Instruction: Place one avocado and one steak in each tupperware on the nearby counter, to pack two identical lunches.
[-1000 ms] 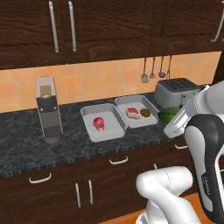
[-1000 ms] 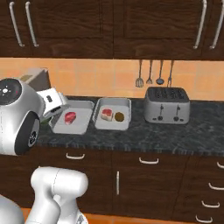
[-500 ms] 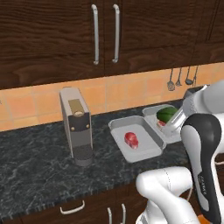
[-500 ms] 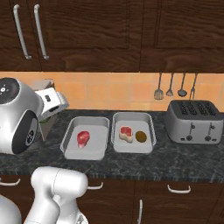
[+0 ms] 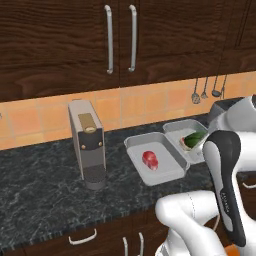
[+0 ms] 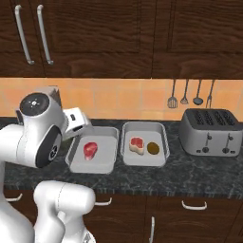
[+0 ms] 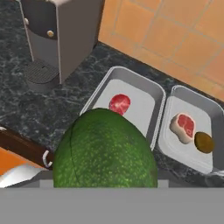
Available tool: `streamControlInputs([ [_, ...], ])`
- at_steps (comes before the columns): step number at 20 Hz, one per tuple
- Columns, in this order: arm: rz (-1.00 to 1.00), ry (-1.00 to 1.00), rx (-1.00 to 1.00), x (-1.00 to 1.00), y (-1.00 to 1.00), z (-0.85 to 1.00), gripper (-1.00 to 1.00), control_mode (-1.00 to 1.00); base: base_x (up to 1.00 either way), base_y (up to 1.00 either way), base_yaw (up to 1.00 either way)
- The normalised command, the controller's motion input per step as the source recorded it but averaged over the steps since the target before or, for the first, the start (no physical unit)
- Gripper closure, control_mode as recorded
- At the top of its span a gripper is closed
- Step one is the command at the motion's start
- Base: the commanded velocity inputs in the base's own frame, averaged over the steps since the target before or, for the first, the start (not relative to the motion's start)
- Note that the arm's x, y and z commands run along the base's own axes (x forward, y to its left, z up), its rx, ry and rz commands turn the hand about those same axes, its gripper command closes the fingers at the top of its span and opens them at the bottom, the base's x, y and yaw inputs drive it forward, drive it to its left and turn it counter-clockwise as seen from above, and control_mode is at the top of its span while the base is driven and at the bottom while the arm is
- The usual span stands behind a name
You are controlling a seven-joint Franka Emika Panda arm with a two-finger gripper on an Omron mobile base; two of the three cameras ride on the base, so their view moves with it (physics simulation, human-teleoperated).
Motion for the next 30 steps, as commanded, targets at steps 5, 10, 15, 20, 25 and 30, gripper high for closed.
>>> streamControlInputs([
  [5,0.00,0.16,0.00,0.48,-0.06,-0.82,1.00,-1.00,0.00,0.00,0.00],
  [10,0.00,0.08,0.00,0.50,0.00,-0.59,1.00,-1.00,0.00,0.00,0.00],
  [15,0.00,0.04,0.00,0.45,0.00,-0.39,1.00,-1.00,0.00,0.00,0.00],
  [20,0.00,0.01,0.00,0.45,0.00,-0.29,1.00,-1.00,0.00,0.00,0.00],
  [25,0.00,0.00,0.00,0.51,0.00,-0.31,1.00,-1.00,0.00,0.00,0.00],
  [30,0.00,0.00,0.00,0.52,-0.02,-0.34,1.00,-1.00,0.00,0.00,0.00],
])
